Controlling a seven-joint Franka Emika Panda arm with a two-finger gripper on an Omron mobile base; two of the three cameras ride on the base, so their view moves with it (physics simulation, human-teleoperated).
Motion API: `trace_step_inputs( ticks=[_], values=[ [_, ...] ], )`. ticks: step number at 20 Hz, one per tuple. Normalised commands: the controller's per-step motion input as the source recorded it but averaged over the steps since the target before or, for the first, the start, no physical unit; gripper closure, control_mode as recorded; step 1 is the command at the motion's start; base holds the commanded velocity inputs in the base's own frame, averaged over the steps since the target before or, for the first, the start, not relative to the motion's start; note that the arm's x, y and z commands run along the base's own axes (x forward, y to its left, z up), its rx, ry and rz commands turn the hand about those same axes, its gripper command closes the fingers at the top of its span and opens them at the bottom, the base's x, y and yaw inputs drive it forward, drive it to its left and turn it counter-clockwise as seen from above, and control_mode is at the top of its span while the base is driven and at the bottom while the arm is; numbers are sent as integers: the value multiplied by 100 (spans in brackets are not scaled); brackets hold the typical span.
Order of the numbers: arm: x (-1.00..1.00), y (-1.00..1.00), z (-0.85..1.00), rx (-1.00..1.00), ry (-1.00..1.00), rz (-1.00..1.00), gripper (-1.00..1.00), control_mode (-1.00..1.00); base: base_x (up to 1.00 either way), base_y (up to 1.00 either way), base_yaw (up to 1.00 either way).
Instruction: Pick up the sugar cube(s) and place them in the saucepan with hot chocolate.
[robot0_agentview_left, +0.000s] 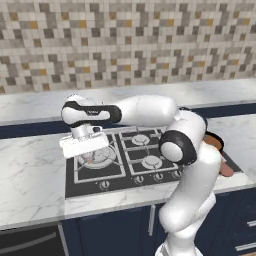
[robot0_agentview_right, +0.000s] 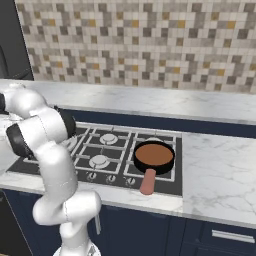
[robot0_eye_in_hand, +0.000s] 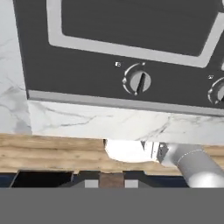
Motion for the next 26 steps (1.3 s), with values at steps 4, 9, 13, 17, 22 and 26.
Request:
trace_step_inputs(
  ticks=[4, 9, 13, 17, 22, 26],
  values=[
    [-12, -99, 35, 4, -27, -23, 100, -100, 0, 0, 0],
    [0, -96, 37, 1, -12, -18, 100, -100, 0, 0, 0],
    [9, -95, 44, 0, 1, -20, 100, -100, 0, 0, 0],
    [16, -100, 36, 0, 0, -19, 100, -100, 0, 0, 0],
    [18, -100, 7, -3, 1, -20, 100, -100, 0, 0, 0],
    [34, -100, 0, -6, 6, -20, 100, -100, 0, 0, 0]
  ],
)
